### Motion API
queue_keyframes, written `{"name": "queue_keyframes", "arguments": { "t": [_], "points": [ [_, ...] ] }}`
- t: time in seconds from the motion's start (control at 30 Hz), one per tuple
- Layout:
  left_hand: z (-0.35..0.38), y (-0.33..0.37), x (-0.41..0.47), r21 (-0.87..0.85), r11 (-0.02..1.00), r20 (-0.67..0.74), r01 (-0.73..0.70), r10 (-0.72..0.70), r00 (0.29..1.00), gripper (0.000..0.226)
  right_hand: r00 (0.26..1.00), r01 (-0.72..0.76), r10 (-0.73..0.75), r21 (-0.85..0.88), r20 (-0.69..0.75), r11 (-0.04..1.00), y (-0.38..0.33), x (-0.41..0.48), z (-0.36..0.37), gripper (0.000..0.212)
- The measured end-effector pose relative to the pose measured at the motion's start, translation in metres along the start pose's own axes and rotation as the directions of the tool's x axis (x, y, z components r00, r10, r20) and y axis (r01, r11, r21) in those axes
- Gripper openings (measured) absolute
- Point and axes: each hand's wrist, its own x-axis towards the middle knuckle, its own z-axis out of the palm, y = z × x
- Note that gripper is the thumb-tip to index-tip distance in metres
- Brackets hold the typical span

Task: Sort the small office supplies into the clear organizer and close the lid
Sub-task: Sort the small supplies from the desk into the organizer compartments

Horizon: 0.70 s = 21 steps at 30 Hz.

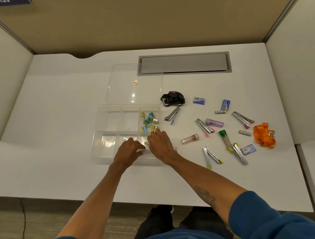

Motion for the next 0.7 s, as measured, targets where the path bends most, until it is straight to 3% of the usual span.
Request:
{"name": "queue_keyframes", "arguments": {
  "t": [0.17, 0.3, 0.37, 0.5, 0.7],
  "points": [
    [0.001, 0.004, 0.0, -0.108, 0.994, -0.135, 0.007, -0.022, 0.991, 0.015, 0.998, 0.025, -0.024, 0.028, -0.053, 0.999, 0.003, -0.002, -0.001, 0.022],
    [-0.005, 0.022, 0.012, -0.165, 0.986, -0.257, -0.036, -0.008, 0.966, 0.014, 0.97, -0.003, 0.044, 0.172, -0.237, 0.985, 0.026, -0.011, -0.014, 0.023],
    [-0.007, 0.038, 0.025, -0.157, 0.985, -0.283, -0.064, 0.017, 0.959, 0.016, 0.934, -0.078, 0.157, 0.246, -0.32, 0.966, 0.047, -0.019, -0.021, 0.023],
    [-0.008, 0.08, 0.055, -0.153, 0.982, -0.308, -0.11, 0.058, 0.95, 0.019, 0.854, -0.28, 0.392, 0.332, -0.344, 0.901, 0.109, -0.042, -0.031, 0.025],
    [-0.002, 0.15, 0.106, -0.162, 0.967, -0.262, -0.199, 0.152, 0.953, 0.023, 0.708, -0.586, 0.642, 0.264, -0.295, 0.767, 0.206, -0.104, -0.031, 0.025]
  ]
}}
